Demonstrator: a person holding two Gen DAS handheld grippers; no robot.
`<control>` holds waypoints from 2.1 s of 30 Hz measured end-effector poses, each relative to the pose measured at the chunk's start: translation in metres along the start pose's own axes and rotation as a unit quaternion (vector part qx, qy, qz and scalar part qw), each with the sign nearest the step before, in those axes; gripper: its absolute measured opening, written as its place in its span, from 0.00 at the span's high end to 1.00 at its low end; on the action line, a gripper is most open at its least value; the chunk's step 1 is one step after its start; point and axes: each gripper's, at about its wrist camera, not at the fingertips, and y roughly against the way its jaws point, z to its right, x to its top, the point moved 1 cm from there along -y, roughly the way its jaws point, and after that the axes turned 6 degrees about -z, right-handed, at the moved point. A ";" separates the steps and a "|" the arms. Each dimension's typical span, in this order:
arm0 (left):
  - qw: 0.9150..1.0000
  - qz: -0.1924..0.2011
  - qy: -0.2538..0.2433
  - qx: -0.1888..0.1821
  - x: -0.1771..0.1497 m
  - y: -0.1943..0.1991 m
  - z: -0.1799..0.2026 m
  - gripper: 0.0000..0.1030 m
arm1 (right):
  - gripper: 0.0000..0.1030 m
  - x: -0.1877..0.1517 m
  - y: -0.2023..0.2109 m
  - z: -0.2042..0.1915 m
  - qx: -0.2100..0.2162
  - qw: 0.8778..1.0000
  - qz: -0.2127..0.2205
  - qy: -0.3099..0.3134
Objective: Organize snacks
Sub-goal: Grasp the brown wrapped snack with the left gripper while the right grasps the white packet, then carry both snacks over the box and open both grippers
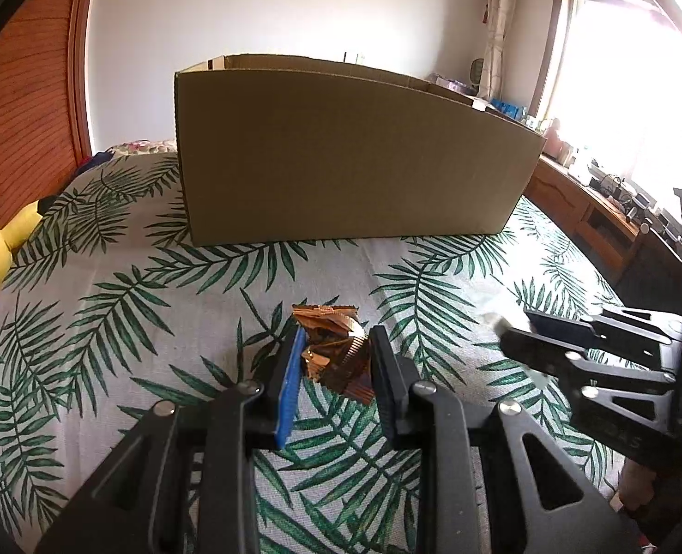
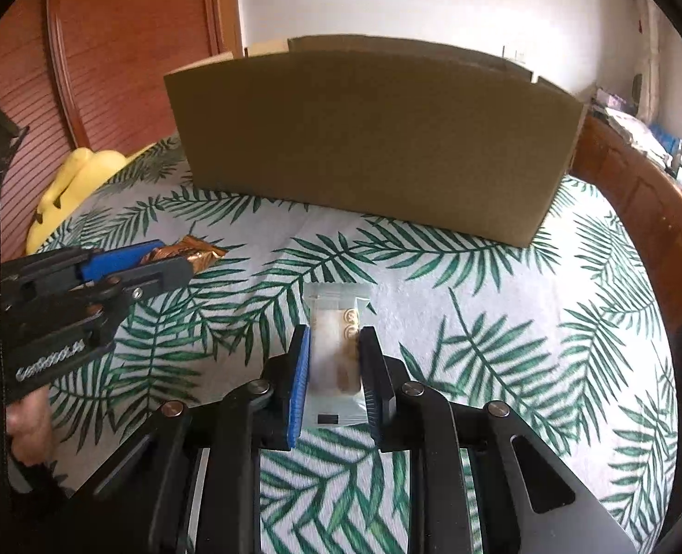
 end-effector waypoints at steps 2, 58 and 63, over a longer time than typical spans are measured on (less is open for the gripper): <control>1.000 0.003 -0.001 0.002 0.000 0.001 0.000 0.74 | 0.81 -0.003 0.006 0.001 0.004 1.000 0.008 -0.005; 0.990 0.116 -0.082 -0.016 0.138 0.062 0.013 0.74 | 0.81 0.120 0.069 0.026 0.013 0.991 0.132 0.023; 0.991 0.110 -0.081 -0.010 0.151 0.042 0.006 0.74 | 0.81 0.139 0.051 0.030 0.008 0.992 0.124 0.022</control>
